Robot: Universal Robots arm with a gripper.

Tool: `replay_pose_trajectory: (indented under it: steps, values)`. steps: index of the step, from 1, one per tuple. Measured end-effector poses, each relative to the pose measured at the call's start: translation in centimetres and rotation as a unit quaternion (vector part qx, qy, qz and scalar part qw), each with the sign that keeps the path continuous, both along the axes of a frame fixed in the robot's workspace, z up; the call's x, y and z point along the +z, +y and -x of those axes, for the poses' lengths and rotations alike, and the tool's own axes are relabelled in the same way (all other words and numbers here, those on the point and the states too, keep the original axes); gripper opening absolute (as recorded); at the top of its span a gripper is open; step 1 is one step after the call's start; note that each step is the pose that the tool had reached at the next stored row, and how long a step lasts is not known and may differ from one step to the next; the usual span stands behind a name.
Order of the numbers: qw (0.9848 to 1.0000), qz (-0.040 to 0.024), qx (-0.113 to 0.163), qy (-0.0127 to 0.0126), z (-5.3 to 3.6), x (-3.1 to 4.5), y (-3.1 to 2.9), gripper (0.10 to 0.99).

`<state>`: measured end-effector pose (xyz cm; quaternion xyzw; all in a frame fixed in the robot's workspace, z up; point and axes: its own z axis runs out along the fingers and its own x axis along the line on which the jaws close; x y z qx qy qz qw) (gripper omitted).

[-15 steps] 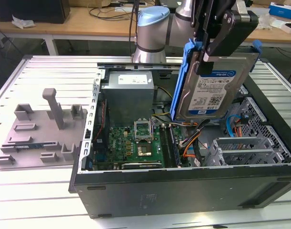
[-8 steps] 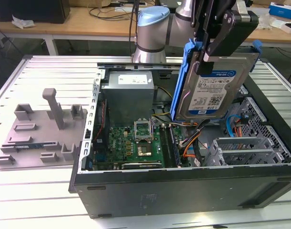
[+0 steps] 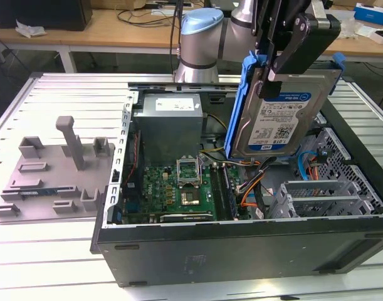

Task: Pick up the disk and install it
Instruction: 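Insert the disk into the insertion slot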

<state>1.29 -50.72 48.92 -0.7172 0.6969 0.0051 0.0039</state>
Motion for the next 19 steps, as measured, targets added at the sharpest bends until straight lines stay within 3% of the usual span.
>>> replay_pose_trajectory:
  steps: [11, 16, 19]
  values:
    - [1.0, -0.0001, 0.0, 0.0, -0.03, 0.01, -0.01, 0.369]
    - [0.9999, -0.0113, 0.0, -0.0012, -0.03, -0.01, -0.5, 0.369]
    - [0.9999, -0.0147, 0.0, -0.0037, -0.02, -0.1, -1.13, 0.369]
